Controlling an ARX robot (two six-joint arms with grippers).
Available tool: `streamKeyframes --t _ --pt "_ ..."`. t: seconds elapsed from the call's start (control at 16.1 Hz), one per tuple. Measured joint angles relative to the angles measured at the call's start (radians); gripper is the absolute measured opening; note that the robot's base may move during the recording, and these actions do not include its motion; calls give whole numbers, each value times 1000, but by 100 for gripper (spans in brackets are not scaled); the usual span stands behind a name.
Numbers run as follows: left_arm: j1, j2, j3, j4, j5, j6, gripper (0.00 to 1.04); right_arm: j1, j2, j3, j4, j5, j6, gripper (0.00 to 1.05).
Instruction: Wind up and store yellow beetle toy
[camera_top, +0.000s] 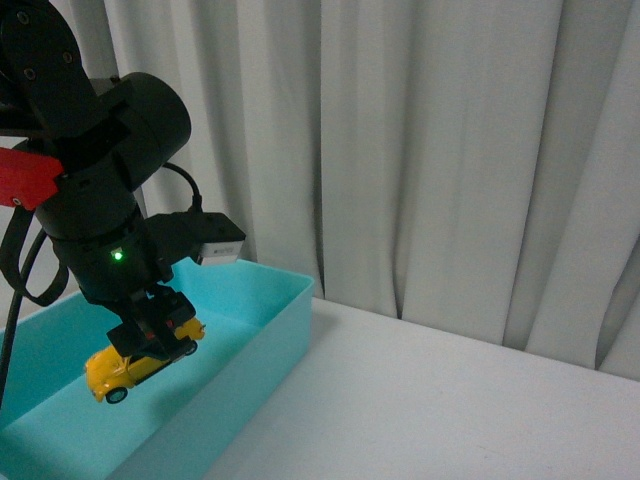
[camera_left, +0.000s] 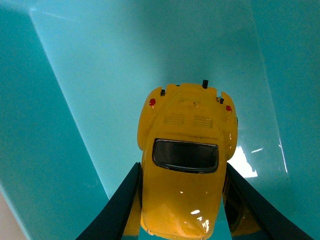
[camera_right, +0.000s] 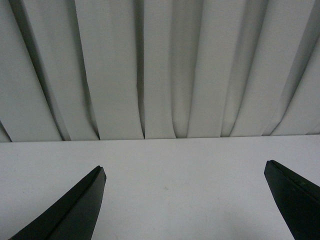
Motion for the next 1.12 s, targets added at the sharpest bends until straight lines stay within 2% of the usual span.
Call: streamKeyframes --t 0.43,0.56,0.81,0.93,1.12 --pt "-58 3 63 -28 -21 -133 39 0 0 0 0 0 0 98" --pt "-63 38 66 -11 -58 -187 39 0 0 0 0 0 0 98" --pt "-72 111 105 36 -71 -235 39 0 0 0 0 0 0 98" --pt "-55 145 147 47 -80 -235 39 0 0 0 0 0 0 98" --pt "26 275 251 93 -78 -165 39 0 0 0 0 0 0 98"
